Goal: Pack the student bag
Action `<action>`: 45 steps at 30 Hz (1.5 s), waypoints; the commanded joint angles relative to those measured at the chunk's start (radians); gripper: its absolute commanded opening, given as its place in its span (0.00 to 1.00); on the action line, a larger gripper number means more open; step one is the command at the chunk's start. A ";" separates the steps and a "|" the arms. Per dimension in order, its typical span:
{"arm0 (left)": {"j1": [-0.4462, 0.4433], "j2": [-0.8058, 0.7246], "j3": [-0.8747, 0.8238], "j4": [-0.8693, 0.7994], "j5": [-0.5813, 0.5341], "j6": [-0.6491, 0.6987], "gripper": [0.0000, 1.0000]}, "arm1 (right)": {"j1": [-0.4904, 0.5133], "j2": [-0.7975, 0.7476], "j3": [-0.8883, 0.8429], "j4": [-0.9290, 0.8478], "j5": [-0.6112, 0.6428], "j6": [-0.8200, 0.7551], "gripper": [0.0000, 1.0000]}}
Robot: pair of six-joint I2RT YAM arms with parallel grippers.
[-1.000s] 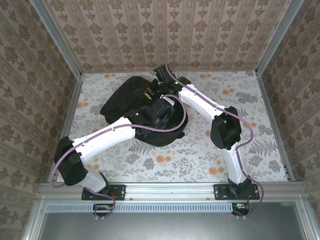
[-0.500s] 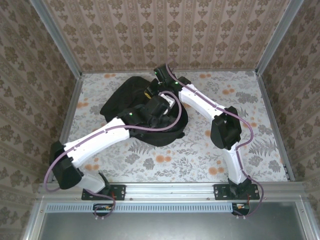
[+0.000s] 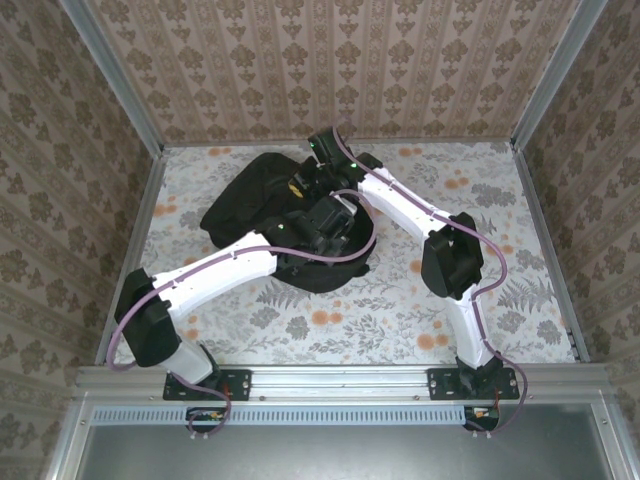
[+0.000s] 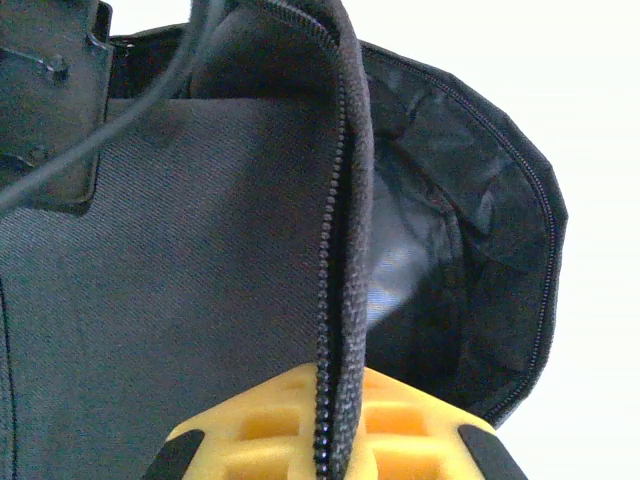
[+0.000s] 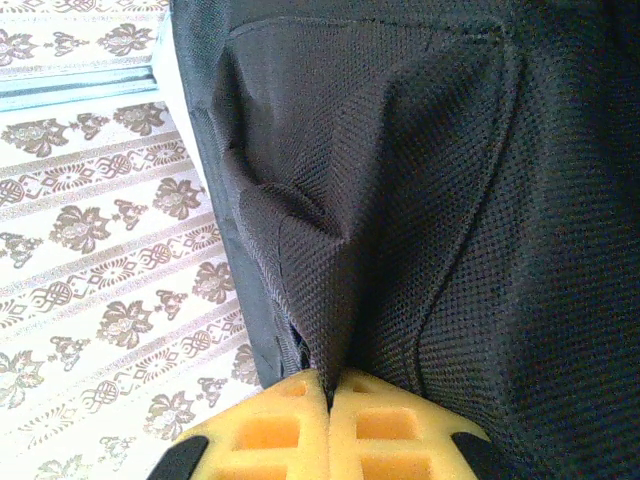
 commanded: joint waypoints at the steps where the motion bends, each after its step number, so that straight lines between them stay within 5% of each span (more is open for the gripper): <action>1: 0.001 -0.014 0.046 -0.008 0.024 0.009 0.00 | -0.005 -0.033 0.012 0.073 -0.065 -0.020 0.02; 5: 0.064 -0.101 0.023 -0.013 0.103 -0.061 0.00 | -0.039 -0.088 -0.007 0.060 -0.077 -0.138 0.58; 10: 0.153 -0.220 0.007 -0.023 0.186 -0.137 0.00 | -0.108 -0.290 -0.217 0.123 -0.015 -0.279 0.74; 13: 0.188 -0.246 0.027 -0.039 0.224 -0.165 0.00 | -0.166 -0.429 -0.410 0.235 -0.018 -0.318 0.73; 20: 0.249 -0.279 0.060 -0.049 0.280 -0.209 0.00 | -0.193 -0.624 -0.807 0.460 -0.054 -0.553 0.49; 27: 0.268 -0.263 0.022 -0.008 0.362 -0.254 0.00 | -0.190 -0.816 -1.134 0.785 0.040 -0.787 0.63; 32: 0.266 -0.244 0.011 0.008 0.411 -0.274 0.00 | -0.186 -0.962 -1.206 0.739 0.155 -0.989 0.62; 38: 0.266 -0.235 0.017 0.005 0.425 -0.273 0.00 | -0.135 -1.116 -1.296 0.706 -0.071 -1.147 0.51; 45: 0.267 -0.216 0.045 -0.009 0.427 -0.267 0.00 | 0.082 -0.917 -1.184 0.514 -0.193 -1.238 0.41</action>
